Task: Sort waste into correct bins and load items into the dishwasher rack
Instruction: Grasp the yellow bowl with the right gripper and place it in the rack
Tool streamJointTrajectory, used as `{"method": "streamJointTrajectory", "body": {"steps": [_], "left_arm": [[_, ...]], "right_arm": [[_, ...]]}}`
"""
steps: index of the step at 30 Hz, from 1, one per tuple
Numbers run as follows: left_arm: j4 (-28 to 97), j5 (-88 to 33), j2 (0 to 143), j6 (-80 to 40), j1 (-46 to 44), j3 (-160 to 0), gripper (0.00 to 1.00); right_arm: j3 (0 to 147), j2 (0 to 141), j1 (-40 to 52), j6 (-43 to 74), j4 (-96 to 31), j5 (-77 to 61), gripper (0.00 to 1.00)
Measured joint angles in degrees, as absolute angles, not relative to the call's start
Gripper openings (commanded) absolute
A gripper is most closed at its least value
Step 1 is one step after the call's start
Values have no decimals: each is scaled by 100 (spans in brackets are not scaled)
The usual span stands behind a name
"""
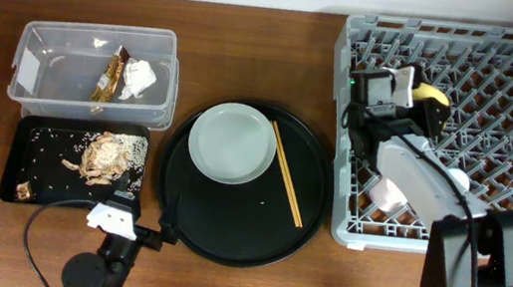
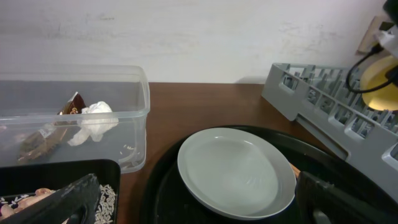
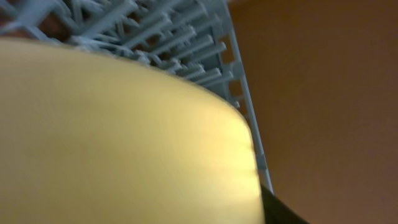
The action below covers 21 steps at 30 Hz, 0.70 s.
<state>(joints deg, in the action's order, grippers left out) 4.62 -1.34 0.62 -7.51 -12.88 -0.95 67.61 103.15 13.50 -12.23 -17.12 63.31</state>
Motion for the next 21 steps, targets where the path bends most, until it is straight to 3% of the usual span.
{"method": "streamJointTrajectory", "body": {"steps": [5,6,9,10,11,15,17,18,20,21], "left_arm": [[460,-134,64,-751,-1288,-95,99],[456,-134,64,-751,-1288,-95,99],[458,-134,64,-751,-1288,-95,99],[460,-134,62,-751,-1288,-95,99],[460,-137,62,-751,-1288,-95,99],[464,-134,62,-751,-1288,-95,99],[454,-134,64,-751,-1288,-95,99],[454,-134,64,-751,-1288,-95,99],[464,-134,67,-751,-1288,-95,99],[460,-134,69,-751,-1288,-95,99]], "right_arm": [[6748,8442,2040,-1144,-1999,6281,42],[6764,8307,2062,-1068,-2252,6173,43],[6764,8169,2134,-447,-3052,4821,57],[6770,8160,1905,-336,-3111,4219,59],[6897,8182,993,-3,-3343,2757,58],[7489,8680,-1535,1542,-3395,-692,51],[7487,9233,-1933,1903,-3212,-1313,52],[7487,9909,-2049,2095,-2851,-1828,47],[7474,10403,-2053,2215,-2567,-2112,12],[7474,10486,-2056,2246,-2418,-2200,4]]}}
